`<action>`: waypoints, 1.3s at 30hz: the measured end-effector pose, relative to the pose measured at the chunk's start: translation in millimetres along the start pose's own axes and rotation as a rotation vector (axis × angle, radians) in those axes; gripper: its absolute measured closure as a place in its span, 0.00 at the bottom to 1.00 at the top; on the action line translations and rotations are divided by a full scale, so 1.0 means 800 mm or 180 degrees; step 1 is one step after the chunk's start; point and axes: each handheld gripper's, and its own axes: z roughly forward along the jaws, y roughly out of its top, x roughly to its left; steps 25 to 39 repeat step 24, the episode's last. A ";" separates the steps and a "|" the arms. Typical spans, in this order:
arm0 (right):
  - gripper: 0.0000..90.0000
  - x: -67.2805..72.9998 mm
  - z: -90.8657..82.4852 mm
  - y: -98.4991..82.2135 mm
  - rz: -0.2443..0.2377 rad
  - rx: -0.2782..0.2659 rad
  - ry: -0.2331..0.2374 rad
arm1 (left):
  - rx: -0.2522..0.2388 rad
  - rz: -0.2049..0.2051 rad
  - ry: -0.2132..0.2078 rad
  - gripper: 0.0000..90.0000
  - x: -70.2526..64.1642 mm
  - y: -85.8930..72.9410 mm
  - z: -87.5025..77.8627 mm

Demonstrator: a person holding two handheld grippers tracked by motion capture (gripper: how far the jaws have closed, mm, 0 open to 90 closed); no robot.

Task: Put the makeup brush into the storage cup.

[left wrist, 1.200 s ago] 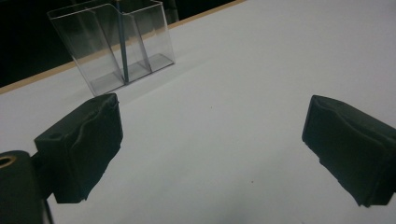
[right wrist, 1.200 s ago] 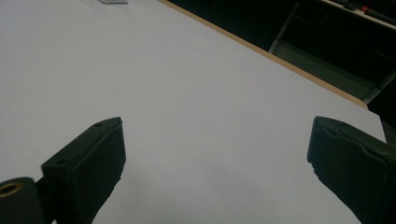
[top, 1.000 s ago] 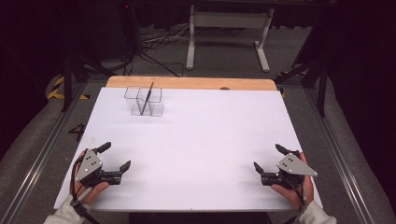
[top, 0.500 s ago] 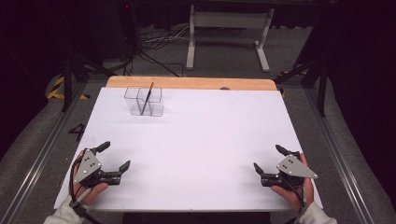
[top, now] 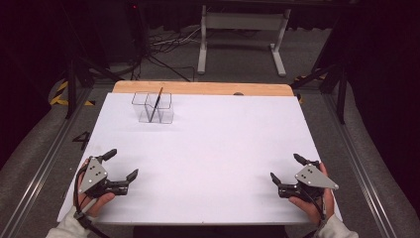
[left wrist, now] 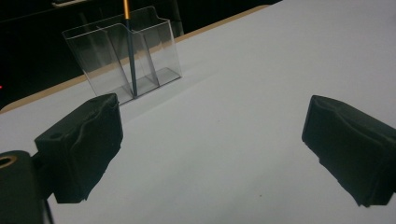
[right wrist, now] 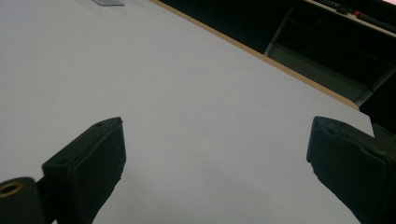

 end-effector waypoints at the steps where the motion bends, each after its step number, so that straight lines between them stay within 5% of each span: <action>1: 0.06 0.000 0.000 0.000 -0.0003 0.0003 -0.0002 | 0.0002 0.0002 0.0000 0.06 0.000 0.000 0.000; 39: 0.06 -0.001 0.003 0.000 0.0037 0.0008 0.0008 | 0.0030 -0.0029 0.0058 0.07 0.003 0.000 0.002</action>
